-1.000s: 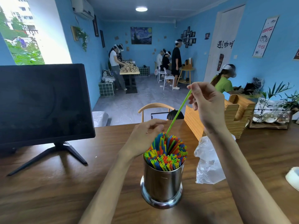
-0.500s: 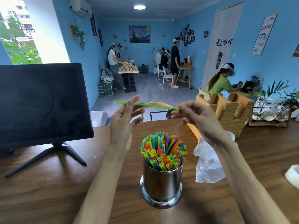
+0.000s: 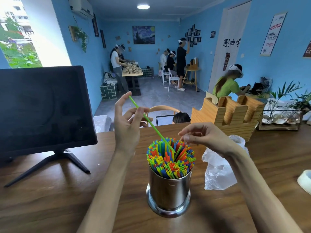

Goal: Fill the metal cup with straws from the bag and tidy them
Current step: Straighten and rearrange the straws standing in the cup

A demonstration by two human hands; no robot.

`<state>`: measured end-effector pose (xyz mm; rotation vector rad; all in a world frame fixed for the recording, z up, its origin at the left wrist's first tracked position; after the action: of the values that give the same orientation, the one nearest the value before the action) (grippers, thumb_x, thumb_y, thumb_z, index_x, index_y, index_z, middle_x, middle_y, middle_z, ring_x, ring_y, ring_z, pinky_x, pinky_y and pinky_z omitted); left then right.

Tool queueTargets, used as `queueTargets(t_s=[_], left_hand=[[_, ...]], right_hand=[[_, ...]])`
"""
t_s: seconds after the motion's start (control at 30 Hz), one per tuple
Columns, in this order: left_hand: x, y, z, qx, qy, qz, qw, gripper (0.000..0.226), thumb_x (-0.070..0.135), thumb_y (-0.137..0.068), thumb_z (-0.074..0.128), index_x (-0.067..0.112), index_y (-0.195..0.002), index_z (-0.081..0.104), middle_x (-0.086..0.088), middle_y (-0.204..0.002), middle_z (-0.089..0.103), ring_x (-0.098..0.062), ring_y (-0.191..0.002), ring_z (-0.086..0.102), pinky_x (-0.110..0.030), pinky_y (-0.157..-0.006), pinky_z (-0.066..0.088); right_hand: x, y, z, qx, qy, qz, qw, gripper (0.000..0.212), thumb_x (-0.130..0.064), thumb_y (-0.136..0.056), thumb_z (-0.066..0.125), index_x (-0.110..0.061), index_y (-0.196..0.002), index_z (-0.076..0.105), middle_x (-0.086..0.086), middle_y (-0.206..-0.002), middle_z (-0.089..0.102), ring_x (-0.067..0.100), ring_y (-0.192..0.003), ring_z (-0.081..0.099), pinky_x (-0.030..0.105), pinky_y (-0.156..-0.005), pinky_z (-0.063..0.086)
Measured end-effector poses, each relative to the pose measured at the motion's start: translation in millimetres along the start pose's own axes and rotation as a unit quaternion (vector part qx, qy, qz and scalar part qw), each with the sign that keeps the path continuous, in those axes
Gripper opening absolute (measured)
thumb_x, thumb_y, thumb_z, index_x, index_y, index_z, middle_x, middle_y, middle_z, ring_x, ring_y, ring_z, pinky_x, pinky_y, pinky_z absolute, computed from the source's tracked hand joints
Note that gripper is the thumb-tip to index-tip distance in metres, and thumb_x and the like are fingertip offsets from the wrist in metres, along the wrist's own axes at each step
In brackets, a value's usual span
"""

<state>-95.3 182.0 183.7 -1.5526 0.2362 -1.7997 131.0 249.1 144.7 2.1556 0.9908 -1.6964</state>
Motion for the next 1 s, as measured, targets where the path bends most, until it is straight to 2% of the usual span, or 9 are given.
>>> queueTargets(t_s=[0.03,0.13,0.23,0.33,0.5,0.6,0.73,0.87,1.0], left_hand=[[1.5,0.9,2.7,-0.01,-0.016,0.01,1.0,0.044,0.017,-0.1,0.065,0.033,-0.137,0.047,0.0,-0.088,0.076,-0.022,-0.07,0.074,-0.022,-0.061,0.054],[5.2,3.2,8.1,-0.025,-0.042,0.029,0.998,0.045,0.013,-0.098,0.068,0.034,-0.133,0.049,0.003,-0.081,0.071,-0.019,-0.06,0.069,-0.023,-0.058,0.053],[12.9,3.4,2.1,0.009,-0.026,0.065,0.998,0.043,0.01,-0.1,0.065,0.033,-0.133,0.048,0.005,-0.083,0.07,-0.016,-0.055,0.065,-0.025,-0.058,0.054],[21.0,1.3,-6.4,0.042,-0.008,0.098,0.994,0.042,0.014,-0.101,0.063,0.033,-0.136,0.047,0.003,-0.086,0.068,-0.017,-0.054,0.063,-0.026,-0.059,0.053],[15.5,7.6,11.9,-0.049,-0.066,0.08,0.993,0.045,0.009,-0.1,0.064,0.041,-0.127,0.048,0.004,-0.084,0.065,-0.015,-0.054,0.061,-0.024,-0.061,0.053],[18.7,9.8,11.0,-0.035,-0.062,0.083,0.994,0.044,0.008,-0.1,0.064,0.04,-0.125,0.048,0.003,-0.086,0.061,-0.015,-0.053,0.057,-0.026,-0.062,0.052],[38.9,14.7,8.1,-0.011,-0.039,0.15,0.988,0.043,0.006,-0.102,0.06,0.032,-0.132,0.044,0.001,-0.089,0.059,-0.013,-0.055,0.057,-0.025,-0.063,0.053],[37.3,16.3,18.3,-0.071,-0.058,0.123,0.988,0.045,0.012,-0.101,0.062,0.04,-0.133,0.048,0.009,-0.087,0.061,-0.01,-0.057,0.06,-0.021,-0.061,0.053],[4.7,25.0,36.7,-0.169,-0.194,0.057,0.965,0.052,0.014,-0.098,0.068,0.052,-0.13,0.053,0.013,-0.089,0.064,-0.011,-0.064,0.066,-0.029,-0.065,0.057]], right_hand=[[3.5,1.2,-4.4,0.004,0.013,0.008,1.0,0.019,-0.03,-0.08,0.081,-0.023,-0.097,0.08,0.013,-0.092,0.073,0.02,-0.087,0.065,0.039,-0.083,0.054],[12.6,7.3,-9.7,-0.025,0.041,0.03,0.998,0.017,-0.029,-0.08,0.083,-0.025,-0.097,0.08,0.011,-0.091,0.071,0.013,-0.083,0.06,0.027,-0.08,0.053],[20.6,13.1,-10.8,-0.058,0.051,0.058,0.995,0.019,-0.032,-0.082,0.083,-0.024,-0.098,0.079,0.019,-0.095,0.07,0.013,-0.083,0.06,0.022,-0.076,0.052],[24.0,16.6,-12.9,-0.061,0.045,0.063,0.995,0.018,-0.033,-0.085,0.08,-0.021,-0.099,0.078,0.021,-0.097,0.071,0.017,-0.086,0.063,0.026,-0.077,0.05],[24.5,20.9,-11.7,-0.082,0.034,0.054,0.995,0.019,-0.031,-0.087,0.08,-0.019,-0.101,0.078,0.017,-0.095,0.071,0.017,-0.089,0.064,0.028,-0.078,0.049],[22.3,24.1,-10.1,-0.09,0.023,0.039,0.995,0.031,-0.034,-0.075,0.085,-0.019,-0.102,0.078,0.011,-0.09,0.069,0.02,-0.086,0.061,0.027,-0.079,0.051],[18.8,27.7,-11.0,-0.085,0.039,0.008,0.996,0.028,-0.022,-0.074,0.089,-0.015,-0.1,0.078,0.017,-0.105,0.065,0.019,-0.091,0.06,0.039,-0.079,0.047],[19.0,28.8,-5.6,-0.111,0.069,-0.002,0.991,0.028,-0.014,-0.074,0.09,-0.016,-0.1,0.079,0.003,-0.111,0.066,0.015,-0.094,0.06,0.032,-0.073,0.045],[19.4,26.7,-2.1,-0.116,0.085,-0.005,0.99,0.026,-0.013,-0.073,0.091,-0.018,-0.096,0.081,0.001,-0.108,0.065,0.02,-0.097,0.059,0.028,-0.074,0.046]])
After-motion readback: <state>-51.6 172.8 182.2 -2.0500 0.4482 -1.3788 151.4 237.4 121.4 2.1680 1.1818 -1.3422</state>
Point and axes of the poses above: each hand's wrist, its own y-axis away from the middle knuckle, its own z-axis out of the palm, x = y × z, the point moved 8 cm from there along -y, towards the middle knuckle
